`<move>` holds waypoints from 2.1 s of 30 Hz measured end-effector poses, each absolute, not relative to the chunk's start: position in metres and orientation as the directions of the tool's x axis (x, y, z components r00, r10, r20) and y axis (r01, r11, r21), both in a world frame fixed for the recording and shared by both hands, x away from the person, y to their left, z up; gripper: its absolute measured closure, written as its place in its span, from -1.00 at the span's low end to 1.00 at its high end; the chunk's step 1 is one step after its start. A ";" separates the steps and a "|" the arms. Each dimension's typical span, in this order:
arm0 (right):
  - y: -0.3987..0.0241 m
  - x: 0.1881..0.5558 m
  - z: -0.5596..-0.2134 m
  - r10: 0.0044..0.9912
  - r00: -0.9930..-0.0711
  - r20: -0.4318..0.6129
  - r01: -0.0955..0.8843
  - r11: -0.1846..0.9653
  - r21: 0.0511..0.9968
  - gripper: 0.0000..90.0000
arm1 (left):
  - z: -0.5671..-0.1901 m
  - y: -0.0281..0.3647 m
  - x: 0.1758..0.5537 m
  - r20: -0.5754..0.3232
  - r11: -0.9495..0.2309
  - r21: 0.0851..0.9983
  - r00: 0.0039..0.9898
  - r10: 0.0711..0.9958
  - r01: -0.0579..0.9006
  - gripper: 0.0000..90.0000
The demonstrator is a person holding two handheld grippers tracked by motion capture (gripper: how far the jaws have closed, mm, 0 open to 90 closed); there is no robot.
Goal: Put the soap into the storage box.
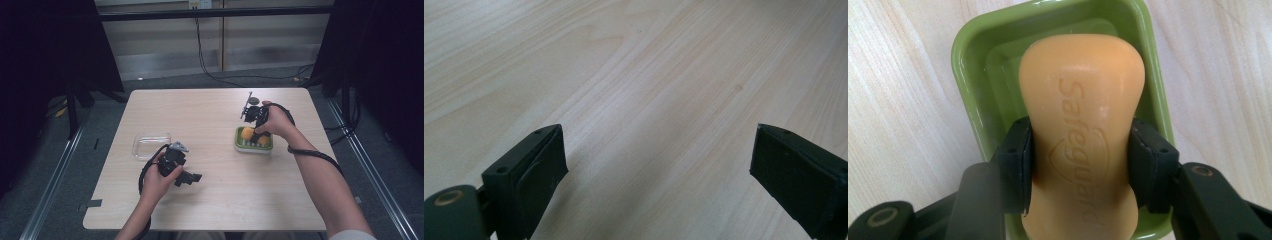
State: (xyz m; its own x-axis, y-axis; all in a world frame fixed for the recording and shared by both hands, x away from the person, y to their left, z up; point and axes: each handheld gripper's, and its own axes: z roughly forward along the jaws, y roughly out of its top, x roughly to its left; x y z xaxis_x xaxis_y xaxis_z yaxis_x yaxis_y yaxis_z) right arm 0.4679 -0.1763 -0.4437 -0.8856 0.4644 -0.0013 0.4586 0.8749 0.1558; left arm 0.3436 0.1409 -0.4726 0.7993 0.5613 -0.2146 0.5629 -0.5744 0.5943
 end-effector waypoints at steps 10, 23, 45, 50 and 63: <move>-0.175 0.468 -0.446 0.470 -0.883 -0.007 0.464 0.872 0.154 0.13 | -0.472 0.142 0.344 -0.212 -0.579 0.591 0.800 0.561 0.563 -0.83; -0.176 0.468 -0.453 0.470 -0.882 -0.010 0.464 0.874 0.146 0.12 | -0.472 0.142 0.344 -0.210 -0.580 0.591 0.801 0.561 0.561 -0.83; -0.186 0.465 -0.439 0.515 -0.856 -0.038 0.498 0.844 0.199 -0.15 | -0.470 0.141 0.344 -0.196 -0.594 0.593 0.813 0.549 0.544 -0.83; -0.188 0.460 -0.435 0.528 -0.849 -0.024 0.512 0.832 0.213 -0.19 | -0.470 0.142 0.344 -0.189 -0.603 0.590 0.818 0.543 0.537 -0.83; -0.190 0.441 -0.419 0.549 -0.836 -0.004 0.529 0.808 0.260 -0.41 | -0.470 0.136 0.343 -0.210 -0.571 0.605 0.802 0.559 0.555 -0.83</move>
State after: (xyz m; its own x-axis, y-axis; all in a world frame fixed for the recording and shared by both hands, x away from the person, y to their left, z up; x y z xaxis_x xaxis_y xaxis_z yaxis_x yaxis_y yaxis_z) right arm 0.4410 -0.1904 -0.4191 -0.8357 0.5492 -0.0043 0.5294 0.8076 0.2598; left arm 0.3426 0.1362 -0.4697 0.8024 0.5588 -0.2097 0.5555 -0.5706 0.6049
